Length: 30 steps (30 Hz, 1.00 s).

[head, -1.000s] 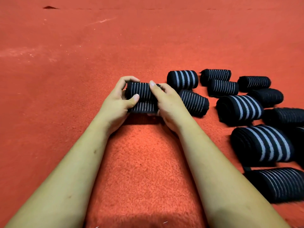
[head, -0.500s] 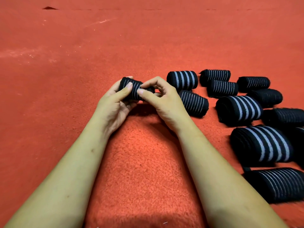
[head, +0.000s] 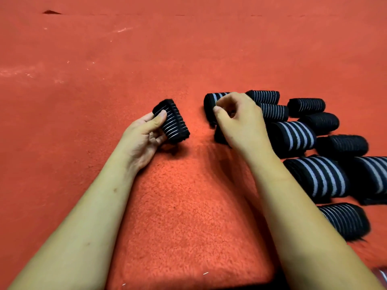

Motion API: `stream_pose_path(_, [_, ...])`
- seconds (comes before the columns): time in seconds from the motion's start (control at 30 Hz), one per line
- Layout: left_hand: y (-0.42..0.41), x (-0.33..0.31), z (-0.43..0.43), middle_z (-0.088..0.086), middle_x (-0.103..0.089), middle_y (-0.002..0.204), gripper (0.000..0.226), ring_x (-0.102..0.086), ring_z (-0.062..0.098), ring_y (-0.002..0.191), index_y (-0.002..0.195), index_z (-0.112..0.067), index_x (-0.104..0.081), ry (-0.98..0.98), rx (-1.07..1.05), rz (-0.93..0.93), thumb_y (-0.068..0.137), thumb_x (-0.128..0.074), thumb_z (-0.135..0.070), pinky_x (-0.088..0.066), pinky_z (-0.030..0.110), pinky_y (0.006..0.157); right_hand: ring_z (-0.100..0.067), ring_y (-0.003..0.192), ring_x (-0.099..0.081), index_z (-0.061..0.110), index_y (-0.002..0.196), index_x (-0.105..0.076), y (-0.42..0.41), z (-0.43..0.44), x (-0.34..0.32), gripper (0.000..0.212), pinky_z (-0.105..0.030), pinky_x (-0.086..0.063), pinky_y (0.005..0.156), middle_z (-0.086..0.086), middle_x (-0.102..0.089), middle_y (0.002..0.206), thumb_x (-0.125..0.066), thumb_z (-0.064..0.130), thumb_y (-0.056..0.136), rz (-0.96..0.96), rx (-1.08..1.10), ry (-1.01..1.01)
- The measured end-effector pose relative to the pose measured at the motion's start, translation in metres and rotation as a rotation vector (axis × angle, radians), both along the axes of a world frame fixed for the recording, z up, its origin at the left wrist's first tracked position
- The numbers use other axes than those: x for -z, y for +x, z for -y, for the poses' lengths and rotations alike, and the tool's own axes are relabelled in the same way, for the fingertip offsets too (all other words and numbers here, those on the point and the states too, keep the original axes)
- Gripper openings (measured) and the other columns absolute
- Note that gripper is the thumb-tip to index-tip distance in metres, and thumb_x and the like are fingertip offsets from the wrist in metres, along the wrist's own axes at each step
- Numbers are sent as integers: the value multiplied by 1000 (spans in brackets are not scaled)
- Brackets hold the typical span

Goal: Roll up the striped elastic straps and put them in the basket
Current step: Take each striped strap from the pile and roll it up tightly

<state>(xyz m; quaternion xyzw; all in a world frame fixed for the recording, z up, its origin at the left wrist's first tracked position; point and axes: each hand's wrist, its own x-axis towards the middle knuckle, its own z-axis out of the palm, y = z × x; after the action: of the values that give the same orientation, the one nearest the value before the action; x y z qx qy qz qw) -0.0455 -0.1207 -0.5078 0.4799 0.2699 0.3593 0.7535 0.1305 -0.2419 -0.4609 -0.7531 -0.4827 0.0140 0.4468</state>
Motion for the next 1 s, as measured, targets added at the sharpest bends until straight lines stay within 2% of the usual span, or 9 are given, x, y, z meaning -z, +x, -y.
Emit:
stream_pose_path(0.13, [-2, -3, 3, 1, -73, 96, 46, -70, 13, 89, 116, -10, -64, 39, 53, 15, 76, -73, -32, -59, 27, 78, -36, 112, -59, 7, 114, -64, 32, 8, 8, 27, -39, -48, 94, -18, -66, 115, -50, 24, 99, 138, 81, -530])
stream_pose_path(0.27, [0, -7, 12, -2, -72, 82, 48, -70, 9, 71, 113, -8, -61, 43, 126, 25, 71, -69, -30, -53, 14, 54, -34, 111, -62, 12, 119, -64, 28, 9, 6, 28, -38, -50, 92, -16, -68, 116, -56, 28, 98, 117, 36, -616])
stream_pose_path(0.43, [-3, -2, 18, 6, -71, 106, 65, -68, 21, 95, 119, -13, -68, 96, 161, -49, 65, -86, -44, -56, 38, 89, -32, 100, -61, 12, 100, -58, 12, 6, -10, 26, -29, -40, 72, -15, -65, 115, -70, 32, 87, 165, -66, -840])
stream_pose_path(0.57, [-3, -5, 34, 7, -70, 109, 74, -67, 21, 99, 118, -13, -69, 101, 133, -72, 57, -91, -48, -56, 36, 90, -33, 101, -63, 9, 95, -56, 0, 24, -22, 23, -31, -44, 73, -16, -66, 108, -66, 28, 90, -47, -19, -676])
stream_pose_path(0.67, [4, -16, 55, 7, -72, 108, 68, -69, 20, 96, 116, -12, -70, 93, 153, -65, 60, -90, -43, -56, 38, 91, -27, 83, -67, 7, 86, -63, 10, 58, -42, 22, -34, -54, 77, -10, -69, 89, -74, 26, 84, -510, 54, -368])
stream_pose_path(0.77, [25, -43, 96, 5, -73, 104, 37, -70, 16, 91, 117, -9, -67, 129, 239, -85, 82, -72, -23, -59, 32, 86, -24, 71, -65, 9, 86, -66, 18, 115, -69, 8, -34, -54, 68, -9, -67, 80, -72, 15, 86, -881, -10, -114])
stream_pose_path(0.83, [44, -66, 131, 1, -74, 98, 35, -70, 12, 87, 114, -10, -66, 159, 285, -107, 81, -67, -22, -56, 29, 86, -27, 73, -67, 3, 105, -67, 25, 157, -87, 19, -34, -57, 64, -14, -70, 88, -68, 12, 88, -981, -17, -46])
stream_pose_path(0.93, [73, -97, 180, 3, -73, 102, 31, -68, 16, 91, 110, -10, -68, 199, 346, -135, 83, -69, -25, -51, 35, 94, -23, 64, -67, 5, 103, -65, 41, 214, -110, 15, -31, -57, 62, -13, -69, 86, -64, 12, 90, -1003, 15, 1])
stream_pose_path(1.0, [94, -115, 213, 4, -74, 101, 23, -69, 16, 88, 110, -9, -68, 208, 359, -142, 92, -65, -22, -55, 31, 87, -21, 63, -66, 9, 101, -63, 53, 252, -122, 11, -35, -56, 70, -12, -68, 86, -63, 14, 91, -1016, 42, 36])
